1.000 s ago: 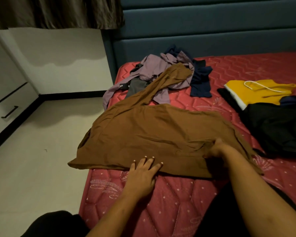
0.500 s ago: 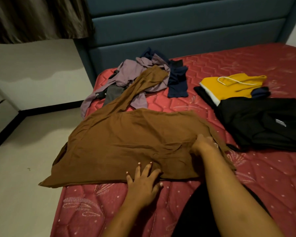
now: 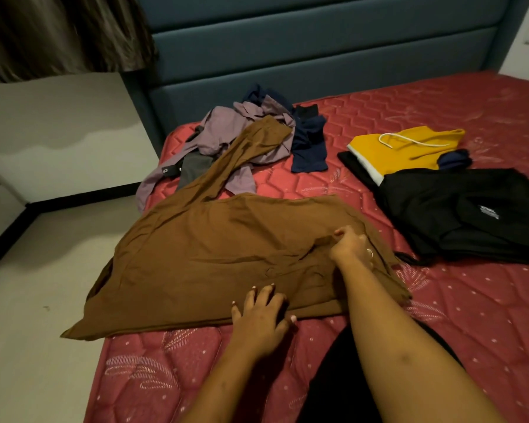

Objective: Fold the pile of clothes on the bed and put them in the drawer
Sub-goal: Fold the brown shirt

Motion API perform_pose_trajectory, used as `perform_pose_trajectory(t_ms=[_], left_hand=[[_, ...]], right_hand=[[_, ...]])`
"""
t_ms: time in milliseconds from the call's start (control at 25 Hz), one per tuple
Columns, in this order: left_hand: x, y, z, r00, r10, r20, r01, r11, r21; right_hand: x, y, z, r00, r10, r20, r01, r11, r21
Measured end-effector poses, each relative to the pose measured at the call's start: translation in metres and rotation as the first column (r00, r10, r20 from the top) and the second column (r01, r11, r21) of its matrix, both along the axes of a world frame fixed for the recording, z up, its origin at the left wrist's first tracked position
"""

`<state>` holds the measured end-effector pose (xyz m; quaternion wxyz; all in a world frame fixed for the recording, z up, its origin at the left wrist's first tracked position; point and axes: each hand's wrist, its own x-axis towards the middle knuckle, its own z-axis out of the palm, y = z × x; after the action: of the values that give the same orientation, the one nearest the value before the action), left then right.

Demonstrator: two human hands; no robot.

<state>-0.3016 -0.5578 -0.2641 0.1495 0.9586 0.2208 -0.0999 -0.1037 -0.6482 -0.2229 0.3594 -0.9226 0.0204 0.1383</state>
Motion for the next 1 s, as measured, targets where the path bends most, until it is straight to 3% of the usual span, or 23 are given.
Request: perform_pose_trajectory(t_ms=[120, 240, 360, 480, 720, 880, 1000], left_hand=[[0.008, 0.001, 0.003, 0.995, -0.028, 0.092, 0.027, 1.000, 0.009], [0.022, 0.012, 0.002, 0.951, 0.105, 0.290, -0.110, 0.994, 0.000], [0.025, 0.039, -0.007, 0.913, 0.289, 0.289, -0.302, 0.953, 0.001], [0.009, 0.064, -0.022, 0.927, 0.323, 0.189, -0.339, 0.939, 0.054], [0.003, 0.093, -0.026, 0.948, 0.293, 0.124, -0.307, 0.946, 0.105], [-0.023, 0.118, -0.027, 0.932, 0.337, 0.133, -0.356, 0.922, 0.155], [-0.063, 0.146, -0.023, 0.902, 0.405, 0.148, -0.426, 0.892, 0.153]], right_hand=[[-0.016, 0.010, 0.004, 0.970, 0.164, 0.181, -0.128, 0.973, -0.193], [-0.046, 0.038, -0.008, 0.789, 0.499, 0.360, -0.429, 0.865, -0.259], [-0.083, 0.070, -0.031, 0.553, 0.770, 0.317, -0.700, 0.636, -0.325], [-0.103, 0.090, -0.057, 0.468, 0.845, 0.260, -0.759, 0.535, -0.372], [-0.097, 0.093, -0.081, 0.507, 0.801, 0.318, -0.671, 0.598, -0.438], [-0.067, 0.067, -0.080, 0.634, 0.713, 0.298, -0.528, 0.681, -0.508], [-0.049, 0.054, -0.070, 0.735, 0.648, 0.198, -0.446, 0.683, -0.578]])
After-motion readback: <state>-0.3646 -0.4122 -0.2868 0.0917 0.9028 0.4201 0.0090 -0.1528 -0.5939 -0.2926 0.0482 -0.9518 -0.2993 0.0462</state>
